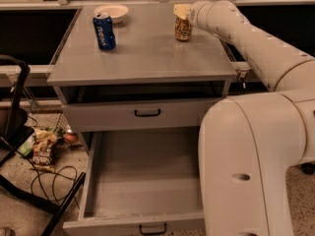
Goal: Pick orange can from middle drawer and place on counter
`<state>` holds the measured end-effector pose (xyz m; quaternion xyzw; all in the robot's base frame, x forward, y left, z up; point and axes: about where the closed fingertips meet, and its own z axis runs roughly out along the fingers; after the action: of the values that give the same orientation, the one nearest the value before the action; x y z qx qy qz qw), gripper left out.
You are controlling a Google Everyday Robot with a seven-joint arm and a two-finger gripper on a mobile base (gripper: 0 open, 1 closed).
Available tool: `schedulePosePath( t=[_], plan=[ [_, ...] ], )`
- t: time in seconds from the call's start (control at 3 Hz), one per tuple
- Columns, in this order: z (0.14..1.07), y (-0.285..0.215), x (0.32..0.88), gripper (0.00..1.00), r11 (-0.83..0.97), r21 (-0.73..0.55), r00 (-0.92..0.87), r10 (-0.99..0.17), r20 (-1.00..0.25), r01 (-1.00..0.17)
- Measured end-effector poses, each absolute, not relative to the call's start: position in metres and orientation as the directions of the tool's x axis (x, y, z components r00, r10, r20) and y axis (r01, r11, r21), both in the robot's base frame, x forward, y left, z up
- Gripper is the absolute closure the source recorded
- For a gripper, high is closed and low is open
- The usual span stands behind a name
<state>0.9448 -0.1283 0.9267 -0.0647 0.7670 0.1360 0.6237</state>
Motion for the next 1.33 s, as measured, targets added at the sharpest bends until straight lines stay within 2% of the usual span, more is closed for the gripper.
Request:
schedulePosePath(
  t=[0.33,1.33],
  plan=[
    [0.9244,-0.1268,0.9455,0.82,0.954,0.133,-0.210,0.077,-0.975,-0.267],
    [0.9243,-0.1267,0.9455,0.13,0.954,0.133,-0.210,0.077,-0.975,-0.267]
  ],
)
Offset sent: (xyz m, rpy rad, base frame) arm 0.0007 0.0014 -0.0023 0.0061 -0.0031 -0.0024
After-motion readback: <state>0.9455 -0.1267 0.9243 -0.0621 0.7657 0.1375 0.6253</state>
